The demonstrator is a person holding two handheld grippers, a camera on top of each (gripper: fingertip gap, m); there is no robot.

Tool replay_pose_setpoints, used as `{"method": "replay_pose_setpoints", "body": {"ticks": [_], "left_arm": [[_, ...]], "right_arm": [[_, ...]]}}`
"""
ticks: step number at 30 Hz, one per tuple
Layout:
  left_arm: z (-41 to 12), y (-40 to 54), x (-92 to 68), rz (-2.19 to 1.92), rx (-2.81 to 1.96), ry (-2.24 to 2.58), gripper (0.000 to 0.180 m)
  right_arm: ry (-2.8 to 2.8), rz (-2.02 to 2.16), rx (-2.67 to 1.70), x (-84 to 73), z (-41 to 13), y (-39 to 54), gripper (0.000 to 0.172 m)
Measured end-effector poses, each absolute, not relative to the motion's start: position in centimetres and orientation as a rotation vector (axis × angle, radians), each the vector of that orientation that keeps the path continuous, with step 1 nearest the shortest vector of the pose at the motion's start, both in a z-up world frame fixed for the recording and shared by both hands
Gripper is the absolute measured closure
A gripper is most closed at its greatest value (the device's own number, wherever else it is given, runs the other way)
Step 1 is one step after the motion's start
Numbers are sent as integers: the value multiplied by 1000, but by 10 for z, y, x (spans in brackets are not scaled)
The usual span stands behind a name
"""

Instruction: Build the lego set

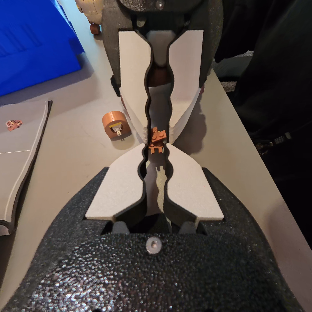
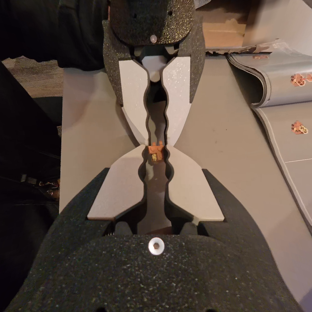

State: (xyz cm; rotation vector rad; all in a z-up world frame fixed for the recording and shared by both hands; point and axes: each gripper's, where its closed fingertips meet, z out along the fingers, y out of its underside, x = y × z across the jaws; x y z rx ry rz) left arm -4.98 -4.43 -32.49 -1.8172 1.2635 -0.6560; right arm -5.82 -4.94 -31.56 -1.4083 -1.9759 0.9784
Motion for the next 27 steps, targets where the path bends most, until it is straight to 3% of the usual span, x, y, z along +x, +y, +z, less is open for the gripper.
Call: {"method": "replay_pose_setpoints", "body": {"ticks": [21, 27], "left_arm": [[-323, -46, -52, -685, -1822, 1247, 164], [-321, -42, -58, -555, -1806, 1285, 164]], "right_arm": [[-1914, 1012, -1313, -61, -302, -48, 151], [-1760, 1025, -1563, -56, -301, -34, 148]]}}
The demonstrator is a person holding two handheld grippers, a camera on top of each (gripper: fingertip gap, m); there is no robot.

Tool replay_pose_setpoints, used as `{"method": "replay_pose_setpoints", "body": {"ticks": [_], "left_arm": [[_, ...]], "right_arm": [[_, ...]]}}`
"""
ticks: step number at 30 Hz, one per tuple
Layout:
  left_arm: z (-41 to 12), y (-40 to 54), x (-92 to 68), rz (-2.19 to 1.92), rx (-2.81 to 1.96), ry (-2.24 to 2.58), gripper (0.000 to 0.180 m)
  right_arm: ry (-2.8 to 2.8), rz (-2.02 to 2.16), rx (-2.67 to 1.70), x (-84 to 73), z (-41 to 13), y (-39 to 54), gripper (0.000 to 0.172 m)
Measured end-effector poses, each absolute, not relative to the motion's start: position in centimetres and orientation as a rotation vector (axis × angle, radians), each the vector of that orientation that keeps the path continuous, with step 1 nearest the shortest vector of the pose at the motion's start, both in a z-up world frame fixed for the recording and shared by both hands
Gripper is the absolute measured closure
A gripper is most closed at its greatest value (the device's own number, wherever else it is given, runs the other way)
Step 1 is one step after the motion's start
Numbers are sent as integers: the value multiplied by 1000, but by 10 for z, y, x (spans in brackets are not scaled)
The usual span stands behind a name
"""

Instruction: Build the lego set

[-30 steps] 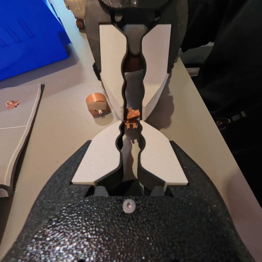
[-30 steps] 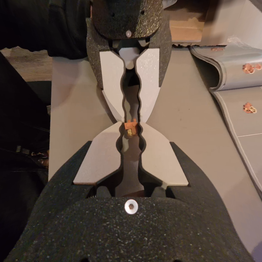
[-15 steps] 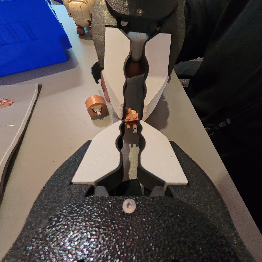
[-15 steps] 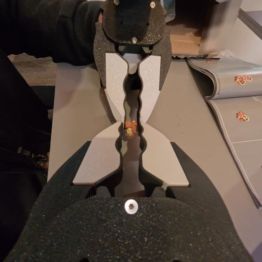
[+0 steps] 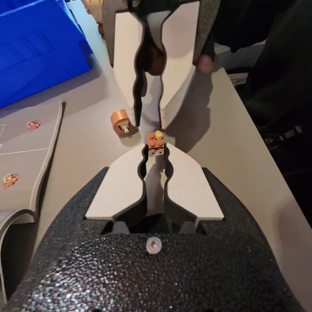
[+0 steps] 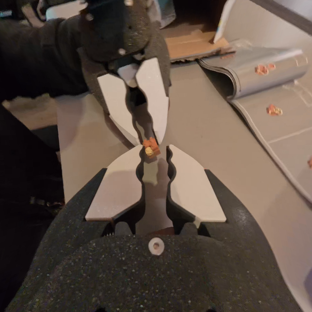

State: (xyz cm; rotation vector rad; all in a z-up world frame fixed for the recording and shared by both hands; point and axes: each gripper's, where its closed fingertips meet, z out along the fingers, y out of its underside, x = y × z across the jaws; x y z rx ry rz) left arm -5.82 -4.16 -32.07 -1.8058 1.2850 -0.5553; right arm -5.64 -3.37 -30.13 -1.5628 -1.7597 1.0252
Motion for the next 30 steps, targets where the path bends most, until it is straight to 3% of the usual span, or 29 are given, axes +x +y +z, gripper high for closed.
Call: {"method": "replay_pose_setpoints", "body": {"ticks": [7, 19, 24, 30], "left_arm": [[-315, -44, -59, -422, -1753, 1358, 164], [-317, -50, -47, -334, -1697, 1434, 164], [-317, -50, -46, -323, -1683, 1444, 164], [-319, -49, -47, -296, -1676, 1455, 164]], "right_arm": [[-1445, 1257, -1949, -46, -301, -32, 148], [-1228, 1455, -2129, -48, -306, -45, 133], [-1217, 1483, -2148, -50, -311, -46, 136], [-1211, 1516, -2144, -51, -312, -46, 153]]}}
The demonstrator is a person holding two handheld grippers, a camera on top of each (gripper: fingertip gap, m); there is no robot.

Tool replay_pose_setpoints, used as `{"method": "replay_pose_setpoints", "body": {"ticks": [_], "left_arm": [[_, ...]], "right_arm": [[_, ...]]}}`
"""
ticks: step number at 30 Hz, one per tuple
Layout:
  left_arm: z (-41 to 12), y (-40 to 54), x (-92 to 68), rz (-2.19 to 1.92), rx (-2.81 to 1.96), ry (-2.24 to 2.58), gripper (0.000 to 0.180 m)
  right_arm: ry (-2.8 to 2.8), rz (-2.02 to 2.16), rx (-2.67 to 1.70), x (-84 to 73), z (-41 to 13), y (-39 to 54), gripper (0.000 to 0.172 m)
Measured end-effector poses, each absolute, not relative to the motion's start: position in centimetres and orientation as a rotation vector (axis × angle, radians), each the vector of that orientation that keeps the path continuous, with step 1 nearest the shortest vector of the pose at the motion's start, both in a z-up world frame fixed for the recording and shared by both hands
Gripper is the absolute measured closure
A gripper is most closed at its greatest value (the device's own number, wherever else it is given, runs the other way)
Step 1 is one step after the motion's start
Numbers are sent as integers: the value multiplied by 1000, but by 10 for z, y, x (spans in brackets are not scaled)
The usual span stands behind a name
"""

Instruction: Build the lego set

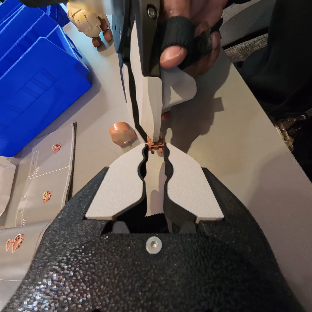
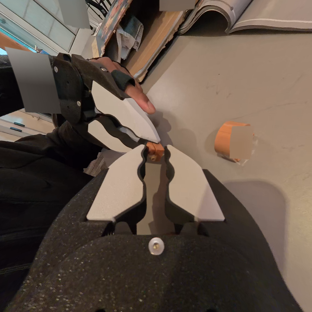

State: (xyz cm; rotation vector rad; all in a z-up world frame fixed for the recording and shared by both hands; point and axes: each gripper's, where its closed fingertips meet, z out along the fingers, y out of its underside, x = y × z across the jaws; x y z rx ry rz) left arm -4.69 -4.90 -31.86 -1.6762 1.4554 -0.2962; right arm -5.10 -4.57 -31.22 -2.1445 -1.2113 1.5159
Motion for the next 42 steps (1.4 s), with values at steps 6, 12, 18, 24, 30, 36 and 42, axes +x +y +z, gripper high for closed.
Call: {"method": "replay_pose_setpoints", "body": {"ticks": [6, 12, 18, 24, 30, 36, 42], "left_arm": [[-319, -49, -46, -306, -1672, 1453, 164], [-316, -47, -45, -274, -1637, 1453, 164], [-310, -46, -44, -230, -1583, 1458, 164], [-306, -47, -44, -234, -1563, 1450, 164], [-301, -46, -43, -219, -1535, 1443, 164], [-299, -45, -43, -191, -1522, 1441, 164], [-295, -45, -44, -195, -1508, 1423, 164]], "right_arm": [[-1212, 1511, -2123, -50, -312, -45, 154], [-1216, 1478, -2091, -50, -309, -43, 154], [-1227, 1469, -2060, -50, -304, -44, 153], [-1208, 1501, -2025, -50, -299, -45, 155], [-1222, 1488, -1962, -50, -294, -44, 155], [-1245, 1415, -1905, -51, -291, -43, 155], [-1249, 1382, -1845, -51, -287, -42, 156]]}}
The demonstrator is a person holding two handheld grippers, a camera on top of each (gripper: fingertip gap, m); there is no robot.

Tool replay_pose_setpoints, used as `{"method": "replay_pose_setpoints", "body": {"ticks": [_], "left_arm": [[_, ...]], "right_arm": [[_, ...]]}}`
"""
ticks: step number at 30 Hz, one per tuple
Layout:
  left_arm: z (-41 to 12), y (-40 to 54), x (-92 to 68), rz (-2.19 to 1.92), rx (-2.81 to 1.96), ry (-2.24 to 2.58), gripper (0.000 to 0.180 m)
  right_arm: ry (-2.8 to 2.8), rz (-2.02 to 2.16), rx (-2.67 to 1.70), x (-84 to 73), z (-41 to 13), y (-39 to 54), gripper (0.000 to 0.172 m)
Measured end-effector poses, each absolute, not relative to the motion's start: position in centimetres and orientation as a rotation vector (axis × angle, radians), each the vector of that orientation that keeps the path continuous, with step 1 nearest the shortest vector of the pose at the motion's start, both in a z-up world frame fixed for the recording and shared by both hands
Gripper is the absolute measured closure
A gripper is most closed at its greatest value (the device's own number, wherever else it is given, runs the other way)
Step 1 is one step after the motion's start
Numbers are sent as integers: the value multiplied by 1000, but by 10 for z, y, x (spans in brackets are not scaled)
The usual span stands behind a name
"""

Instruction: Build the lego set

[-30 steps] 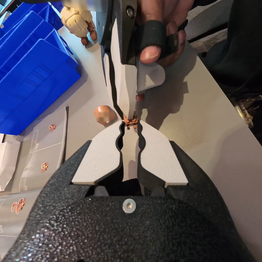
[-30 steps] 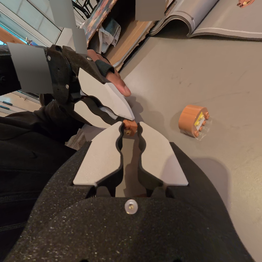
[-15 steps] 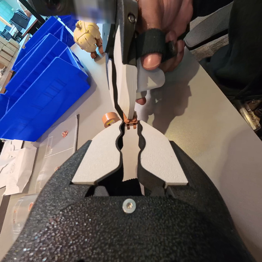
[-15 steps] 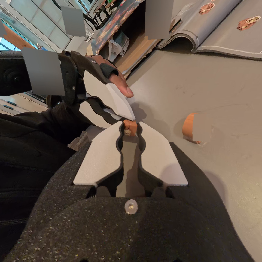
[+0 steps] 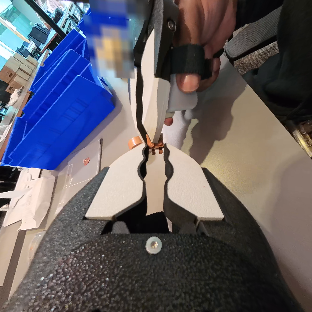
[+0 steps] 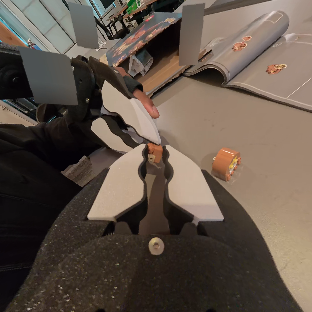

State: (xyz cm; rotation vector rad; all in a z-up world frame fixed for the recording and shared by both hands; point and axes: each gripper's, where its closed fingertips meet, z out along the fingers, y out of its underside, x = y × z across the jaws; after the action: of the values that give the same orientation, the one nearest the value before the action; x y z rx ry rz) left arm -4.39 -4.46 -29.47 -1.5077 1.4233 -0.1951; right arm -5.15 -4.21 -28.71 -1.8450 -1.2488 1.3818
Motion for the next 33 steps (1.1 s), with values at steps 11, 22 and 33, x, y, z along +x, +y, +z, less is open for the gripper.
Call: {"method": "replay_pose_setpoints", "body": {"ticks": [11, 22, 33], "left_arm": [[-289, -42, -44, -329, -1519, 1317, 161], [-304, -33, -56, -387, -1636, 1272, 157], [-287, -32, -48, -285, -1416, 1264, 162]], "right_arm": [[-1241, 1345, -1725, -52, -278, -39, 160], [-1023, 1747, -1818, -53, -273, -36, 160], [-718, 2195, -1905, -55, -264, -33, 160]]}}
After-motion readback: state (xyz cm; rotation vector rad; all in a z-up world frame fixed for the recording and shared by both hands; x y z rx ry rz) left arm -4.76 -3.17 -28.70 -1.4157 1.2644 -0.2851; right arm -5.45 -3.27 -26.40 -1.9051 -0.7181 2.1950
